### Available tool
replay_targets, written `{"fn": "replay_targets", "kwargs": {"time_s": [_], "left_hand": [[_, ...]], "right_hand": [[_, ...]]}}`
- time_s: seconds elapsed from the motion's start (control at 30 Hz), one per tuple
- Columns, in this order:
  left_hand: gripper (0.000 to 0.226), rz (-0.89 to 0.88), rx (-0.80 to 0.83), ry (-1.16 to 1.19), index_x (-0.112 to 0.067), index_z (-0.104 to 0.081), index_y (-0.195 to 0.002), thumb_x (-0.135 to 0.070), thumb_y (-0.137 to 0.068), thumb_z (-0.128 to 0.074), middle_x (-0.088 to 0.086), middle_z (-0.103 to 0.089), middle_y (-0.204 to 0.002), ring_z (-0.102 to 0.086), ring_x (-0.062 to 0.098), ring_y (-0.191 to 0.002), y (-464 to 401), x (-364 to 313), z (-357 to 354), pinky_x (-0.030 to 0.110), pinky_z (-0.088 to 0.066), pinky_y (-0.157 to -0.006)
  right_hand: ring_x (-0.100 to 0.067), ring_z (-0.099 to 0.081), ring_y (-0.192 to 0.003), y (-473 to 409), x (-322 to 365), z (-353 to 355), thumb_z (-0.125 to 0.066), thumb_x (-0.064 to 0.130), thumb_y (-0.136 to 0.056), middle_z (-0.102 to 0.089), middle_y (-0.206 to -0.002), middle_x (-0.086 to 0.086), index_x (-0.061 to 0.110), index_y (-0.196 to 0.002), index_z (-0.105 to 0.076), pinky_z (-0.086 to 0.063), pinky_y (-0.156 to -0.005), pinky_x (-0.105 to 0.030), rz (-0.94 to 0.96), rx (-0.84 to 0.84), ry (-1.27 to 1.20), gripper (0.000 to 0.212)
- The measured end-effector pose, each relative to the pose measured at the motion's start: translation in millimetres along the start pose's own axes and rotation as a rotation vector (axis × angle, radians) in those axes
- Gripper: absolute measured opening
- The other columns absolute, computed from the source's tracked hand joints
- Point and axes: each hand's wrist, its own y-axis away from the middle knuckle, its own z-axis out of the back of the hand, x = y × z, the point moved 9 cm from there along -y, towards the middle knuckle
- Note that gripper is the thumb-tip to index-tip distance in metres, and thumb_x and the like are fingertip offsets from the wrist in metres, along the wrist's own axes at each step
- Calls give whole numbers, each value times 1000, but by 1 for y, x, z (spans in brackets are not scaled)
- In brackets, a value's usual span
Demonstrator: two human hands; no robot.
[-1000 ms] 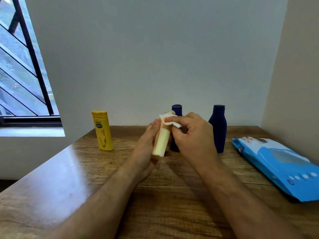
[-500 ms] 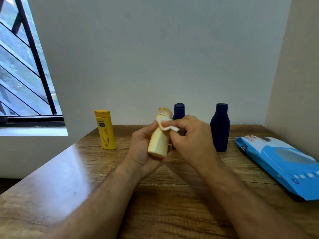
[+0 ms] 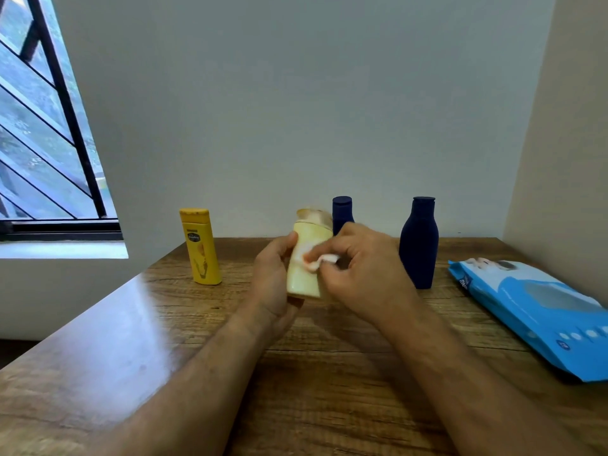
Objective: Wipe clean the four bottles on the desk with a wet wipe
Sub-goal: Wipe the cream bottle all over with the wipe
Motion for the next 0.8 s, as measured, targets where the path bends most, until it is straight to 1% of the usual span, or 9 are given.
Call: {"fn": "replay_targets", "kwargs": {"time_s": [0.07,0.13,0.3,0.4,0.47,0.57,0.63,0.7,0.8], "left_hand": [[39,-13,45,-44,-8,-71,-106,-34,-102,-43,13,-74,-90,-72,22,-78,3,2,-7,37,-57,-70],[39,-44,62,-58,-10,-71,-110,-39,-100,-47,14,-75,-97,-73,25,-85,7,-3,-12,39,-58,-74],[63,-111,-97,119,-1,-59,-125,-53,-90,-55,16,-70,-97,-68,27,-85,-4,-18,12,44,-55,-84],[72,-101,-129,143,1,-58,-129,-55,-84,-59,17,-69,-97,-66,29,-88,-7,-18,19,45,-54,-85],[62,-61,-48,71,-2,-63,-121,-50,-83,-58,18,-71,-98,-69,29,-88,-3,-11,7,45,-54,-85],[49,36,51,-62,-11,-77,-108,-49,-85,-57,20,-73,-108,-69,31,-95,5,5,-7,48,-50,-92],[45,61,61,-74,-12,-80,-101,-49,-85,-58,19,-73,-106,-68,31,-92,7,8,-10,46,-50,-89],[46,36,30,-37,-9,-75,-107,-47,-92,-53,19,-74,-104,-71,30,-90,8,3,-9,45,-53,-88],[54,-24,-74,123,-2,-61,-125,-47,-101,-46,22,-69,-107,-68,32,-94,3,-10,4,52,-51,-95]], "right_hand": [[-7,-55,-79,-2,-10,14,-67,16,-87,-55,-86,7,27,-105,-75,-54,-73,-23,-68,-151,-11,23],[-6,-55,-79,-2,-13,17,-67,16,-88,-56,-87,7,26,-111,-73,-55,-74,-23,-92,-181,-24,26],[6,-51,-76,6,10,-15,-71,12,-82,-60,-95,17,27,-104,-76,-42,-63,-5,46,132,-11,27],[5,-48,-74,6,11,-22,-71,13,-83,-57,-97,20,28,-104,-76,-38,-61,-3,59,191,44,26],[1,-52,-75,2,5,-11,-69,13,-85,-59,-90,13,28,-101,-77,-42,-65,-8,18,81,21,23],[-7,-58,-82,0,-10,20,-66,13,-88,-60,-91,4,24,-105,-75,-56,-72,-23,-81,-204,-27,22],[-6,-59,-83,1,-16,28,-66,13,-90,-59,-93,5,23,-111,-73,-57,-73,-20,-133,-263,-70,24],[-5,-58,-82,0,-14,20,-67,13,-88,-60,-92,6,24,-110,-74,-56,-73,-20,-119,-193,-76,25],[-4,-55,-78,2,-1,-8,-69,11,-83,-59,-87,11,29,-101,-77,-46,-66,-12,-35,51,-51,26]]}}
